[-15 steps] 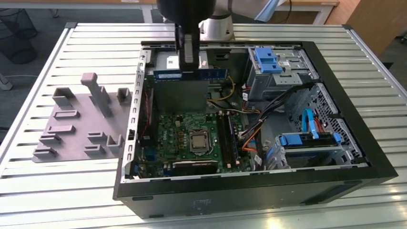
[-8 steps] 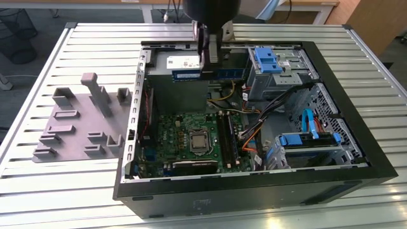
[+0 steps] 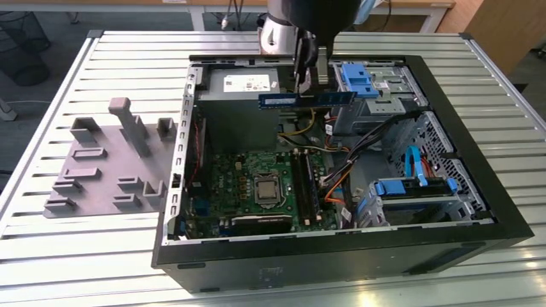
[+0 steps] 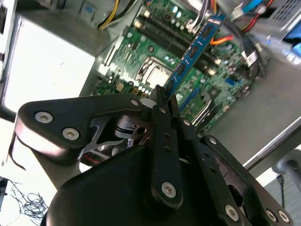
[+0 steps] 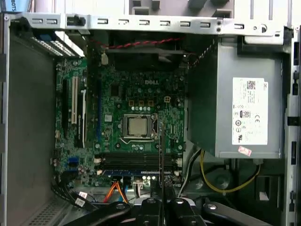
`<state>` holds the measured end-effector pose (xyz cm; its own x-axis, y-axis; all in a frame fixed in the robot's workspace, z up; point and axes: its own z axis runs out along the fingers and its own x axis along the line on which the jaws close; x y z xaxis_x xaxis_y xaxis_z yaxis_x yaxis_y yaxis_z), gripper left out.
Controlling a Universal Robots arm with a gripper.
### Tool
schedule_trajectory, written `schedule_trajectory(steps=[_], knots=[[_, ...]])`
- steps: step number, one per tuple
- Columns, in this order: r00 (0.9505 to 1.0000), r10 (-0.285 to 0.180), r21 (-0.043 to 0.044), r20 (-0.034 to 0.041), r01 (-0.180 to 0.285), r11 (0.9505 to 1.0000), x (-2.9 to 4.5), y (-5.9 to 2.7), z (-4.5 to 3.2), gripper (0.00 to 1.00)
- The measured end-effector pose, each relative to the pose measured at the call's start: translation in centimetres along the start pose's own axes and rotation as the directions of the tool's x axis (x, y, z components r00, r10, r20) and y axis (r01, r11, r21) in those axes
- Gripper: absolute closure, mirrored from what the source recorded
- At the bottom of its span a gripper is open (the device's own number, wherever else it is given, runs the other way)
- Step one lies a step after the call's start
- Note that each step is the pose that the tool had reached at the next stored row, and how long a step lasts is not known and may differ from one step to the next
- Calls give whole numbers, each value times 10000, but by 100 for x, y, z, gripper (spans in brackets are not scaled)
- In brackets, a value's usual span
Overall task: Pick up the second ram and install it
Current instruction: 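Pick up the second ram and move it above second insertion slot, then insert the second ram into the second slot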
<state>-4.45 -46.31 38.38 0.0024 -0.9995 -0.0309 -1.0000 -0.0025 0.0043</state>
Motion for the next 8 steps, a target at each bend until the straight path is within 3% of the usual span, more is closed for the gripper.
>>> schedule_trajectory(steps=[8], knots=[[10000,1,0,-8,-1,10000,0,-12,0,86]])
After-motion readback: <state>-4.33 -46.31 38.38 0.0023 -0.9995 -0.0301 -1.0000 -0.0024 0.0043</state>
